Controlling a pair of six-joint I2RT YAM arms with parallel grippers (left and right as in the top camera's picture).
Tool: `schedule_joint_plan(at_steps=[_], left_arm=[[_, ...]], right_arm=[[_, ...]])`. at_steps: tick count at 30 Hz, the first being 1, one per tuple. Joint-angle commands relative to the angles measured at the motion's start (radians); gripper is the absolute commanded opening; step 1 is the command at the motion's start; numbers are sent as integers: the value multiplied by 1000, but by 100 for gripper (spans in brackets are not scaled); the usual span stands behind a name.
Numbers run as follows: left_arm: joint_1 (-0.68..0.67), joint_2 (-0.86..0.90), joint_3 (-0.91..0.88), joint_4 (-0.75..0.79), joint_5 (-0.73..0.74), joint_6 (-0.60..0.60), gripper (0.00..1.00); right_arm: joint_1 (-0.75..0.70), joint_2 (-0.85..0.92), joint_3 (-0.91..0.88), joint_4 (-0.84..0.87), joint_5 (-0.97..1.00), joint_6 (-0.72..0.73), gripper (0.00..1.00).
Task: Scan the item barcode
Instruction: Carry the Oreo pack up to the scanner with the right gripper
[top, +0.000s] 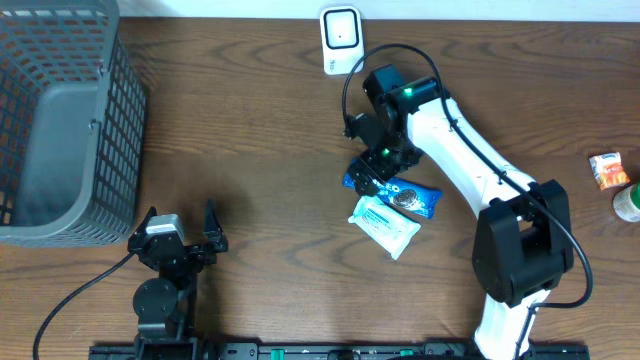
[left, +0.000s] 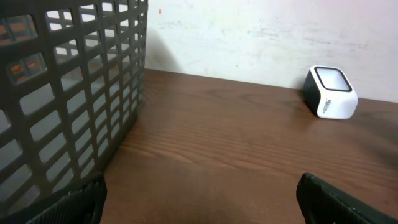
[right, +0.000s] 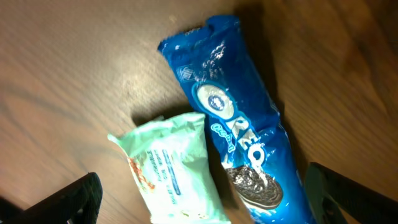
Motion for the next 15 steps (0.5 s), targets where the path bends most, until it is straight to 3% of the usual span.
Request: schedule_joint_plan(at_steps=[1,7,11,15], left_arm=[[3,-3,-21,-36,-5,10,98],[3,-3,-21,-36,-5,10,98],[3,-3,-21,-36,-5,10,98],[3,-3,-21,-36,-5,10,98]], right_arm=[[-76,21,-16,5,-93,-192,99],[-197,138,-16,28,-176,-195,91],[-201,239,-16,18,-226,-178,86],[-156,318,-16,-68,-222,-176,72]])
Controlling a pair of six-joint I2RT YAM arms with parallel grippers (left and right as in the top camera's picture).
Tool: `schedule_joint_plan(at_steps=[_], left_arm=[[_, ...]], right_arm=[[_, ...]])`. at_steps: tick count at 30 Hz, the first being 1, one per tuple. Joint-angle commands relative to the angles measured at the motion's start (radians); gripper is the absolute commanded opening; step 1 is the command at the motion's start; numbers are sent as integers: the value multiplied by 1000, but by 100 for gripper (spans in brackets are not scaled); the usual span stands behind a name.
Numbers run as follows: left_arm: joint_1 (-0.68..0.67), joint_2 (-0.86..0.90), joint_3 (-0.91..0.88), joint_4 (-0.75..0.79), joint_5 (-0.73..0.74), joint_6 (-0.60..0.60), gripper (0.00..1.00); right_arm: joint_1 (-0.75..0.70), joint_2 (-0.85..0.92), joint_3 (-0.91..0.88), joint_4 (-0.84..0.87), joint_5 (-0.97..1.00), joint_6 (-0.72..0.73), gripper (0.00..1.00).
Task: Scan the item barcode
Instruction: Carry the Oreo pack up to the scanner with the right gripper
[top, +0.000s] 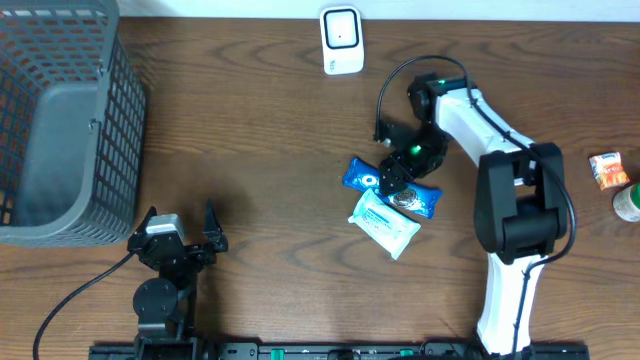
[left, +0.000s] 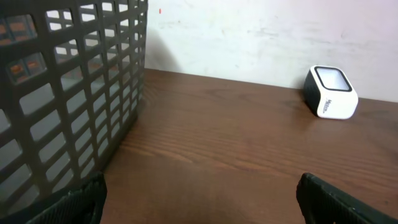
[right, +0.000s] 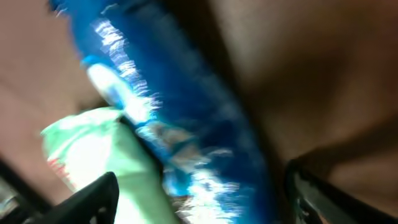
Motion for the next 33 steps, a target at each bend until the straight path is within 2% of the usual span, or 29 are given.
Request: schedule_joint_plan(at_steps=[1,2,3,4,5,7,8,9,10,12,18,24,26,33], left_arm=[[3,-3,-21,-36,-5,10,98],[3,-3,-21,-36,-5,10,98],[3,-3,-21,-36,-5,10,98],[3,-3,-21,-36,-5,10,98],[3,-3,-21,-36,-5,10,98],[3,-3,-21,-36,-5,10,98],[3,-3,-21,-36,-5,10,98],[3,-3,-21,-36,-5,10,98],[3,-3,-21,-36,-5,10,98],[3,-3,-21,-36,-5,10,98],[3,-3,-21,-36,-5,10,98],[3,-3,-21,-36,-5,10,98],[3,-3,-21,-36,-5,10,98],[3,-3,-21,-36,-5,10,98]], right_arm=[[46,113,-20,-43,-15,-6,68],[53,134,-21,-57,3,1,62],[54,142,-21,-58,14,8,60],[55,174,-23,-45,65,52,51],[55,181,-23,-37,75,63,47],[55,208,-23,-8,106,98,29],[55,214,-23,10,107,116,15],[55,218,-23,26,107,131,6],[55,218,-23,44,106,156,1],[55,213,-18,61,77,182,1],[56,109,95,-54,-29,182,2],[56,-93,232,-48,-292,159,2],[58,-138,235,-33,-270,158,2],[140,-213,235,-4,61,159,2]])
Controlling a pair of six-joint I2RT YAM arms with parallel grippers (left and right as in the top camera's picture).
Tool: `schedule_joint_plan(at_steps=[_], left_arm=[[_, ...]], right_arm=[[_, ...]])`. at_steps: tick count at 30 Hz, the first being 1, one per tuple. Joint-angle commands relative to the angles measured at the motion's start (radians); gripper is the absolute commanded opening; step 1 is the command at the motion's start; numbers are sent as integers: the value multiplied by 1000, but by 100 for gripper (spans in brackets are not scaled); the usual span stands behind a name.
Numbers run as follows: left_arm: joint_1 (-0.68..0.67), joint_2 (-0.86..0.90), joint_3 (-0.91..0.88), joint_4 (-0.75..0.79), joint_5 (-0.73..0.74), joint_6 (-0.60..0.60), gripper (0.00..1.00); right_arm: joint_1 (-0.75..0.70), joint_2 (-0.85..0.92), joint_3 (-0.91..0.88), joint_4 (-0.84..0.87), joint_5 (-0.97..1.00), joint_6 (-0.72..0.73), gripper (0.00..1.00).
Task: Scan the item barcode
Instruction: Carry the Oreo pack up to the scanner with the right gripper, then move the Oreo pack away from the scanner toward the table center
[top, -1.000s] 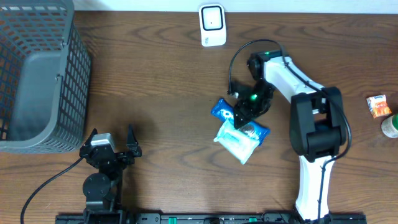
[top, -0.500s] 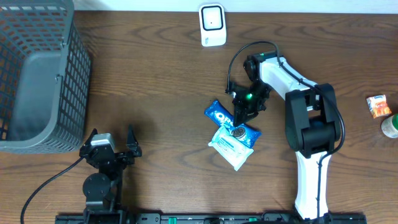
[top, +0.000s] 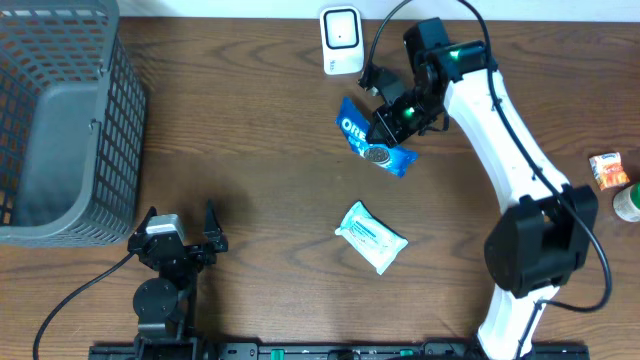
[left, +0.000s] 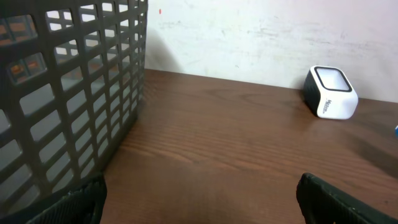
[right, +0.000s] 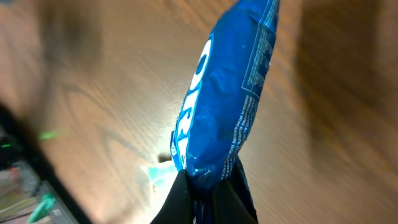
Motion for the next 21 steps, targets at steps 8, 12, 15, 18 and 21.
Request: schedule_joint_plan(at_steps=[8,12,15,18,21], left_arm=[[3,-3,-21,-36,-5,10,98],[3,-3,-21,-36,-5,10,98],[3,-3,-21,-36,-5,10,98],[3,-3,-21,-36,-5,10,98],[3,-3,-21,-36,-5,10,98]], right_arm=[[312,4,-73,188,881,181,2],[401,4,-163,284,1060,243,2],[439,4,-241,365,1142,288,2],[460,4,-319,430,1146,360,2],[480,4,-413,491,1131,395,2]])
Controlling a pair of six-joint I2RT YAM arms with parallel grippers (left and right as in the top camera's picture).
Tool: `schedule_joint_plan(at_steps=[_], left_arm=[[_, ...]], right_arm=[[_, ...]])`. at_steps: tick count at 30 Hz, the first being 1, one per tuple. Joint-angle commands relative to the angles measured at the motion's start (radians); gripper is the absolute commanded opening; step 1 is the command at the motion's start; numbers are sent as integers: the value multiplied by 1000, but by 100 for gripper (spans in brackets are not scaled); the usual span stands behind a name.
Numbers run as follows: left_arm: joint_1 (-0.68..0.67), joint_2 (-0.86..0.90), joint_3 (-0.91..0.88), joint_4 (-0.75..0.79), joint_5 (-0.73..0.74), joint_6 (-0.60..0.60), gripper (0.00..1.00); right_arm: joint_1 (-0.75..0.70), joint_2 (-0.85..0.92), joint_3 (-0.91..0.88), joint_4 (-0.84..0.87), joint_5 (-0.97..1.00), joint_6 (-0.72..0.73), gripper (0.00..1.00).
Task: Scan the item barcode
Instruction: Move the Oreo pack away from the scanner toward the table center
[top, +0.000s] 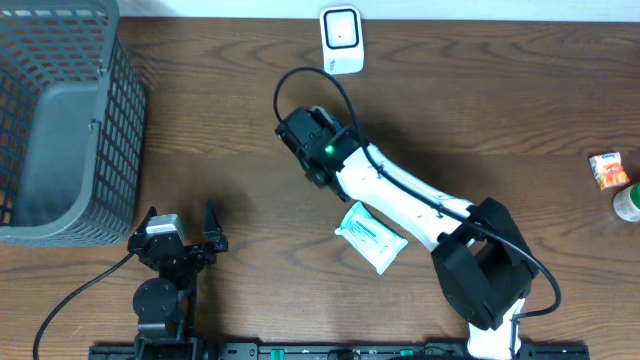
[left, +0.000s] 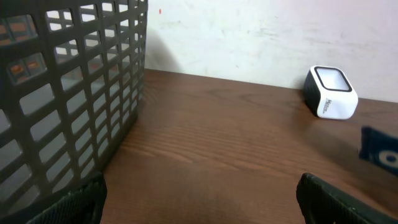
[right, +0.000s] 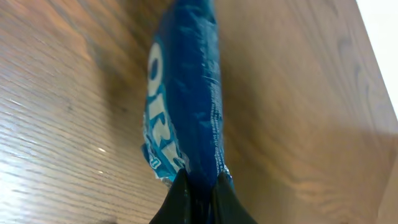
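The blue Oreo pack (right: 186, 106) hangs edge-on in my right gripper (right: 198, 180), which is shut on its lower end. In the overhead view that gripper (top: 312, 150) is at mid-table, in front and a little left of the white scanner (top: 341, 38), and the wrist hides the pack. One blue corner of the pack (left: 379, 149) shows at the right edge of the left wrist view, nearer than the scanner (left: 331, 92). My left gripper (top: 180, 240) rests open at the front left, nothing between its fingers (left: 81, 199).
A grey mesh basket (top: 60, 120) stands at the far left. A green-and-white wipes pack (top: 371, 236) lies under the right arm's span. A small orange packet (top: 607, 169) and a green-white item (top: 629, 203) sit at the right edge.
My right gripper, still shut on the Oreo pack, has moved from just right of the scanner to the left and nearer the front. The pack's corner now shows in the left wrist view.
My right gripper was open above the Oreo pack and the wipes pack lying side by side. Then it was low at the Oreo pack. Then it held the pack raised beside the scanner, the wipes pack slightly shifted. Now the pack is front-left of the scanner.
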Motion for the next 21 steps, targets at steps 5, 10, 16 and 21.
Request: schedule_joint_plan(at_steps=[5,10,16,21], left_arm=[[3,-3,-21,-36,-5,10,98],[3,-3,-21,-36,-5,10,98],[3,-3,-21,-36,-5,10,98],[3,-3,-21,-36,-5,10,98]], right_arm=[[64,0,-154,111,72,86,2],[119,1,-161,114,4,86,2],[121,5,-170,128,-40,134,1],[82,-13,-48,23,-398,144,1]])
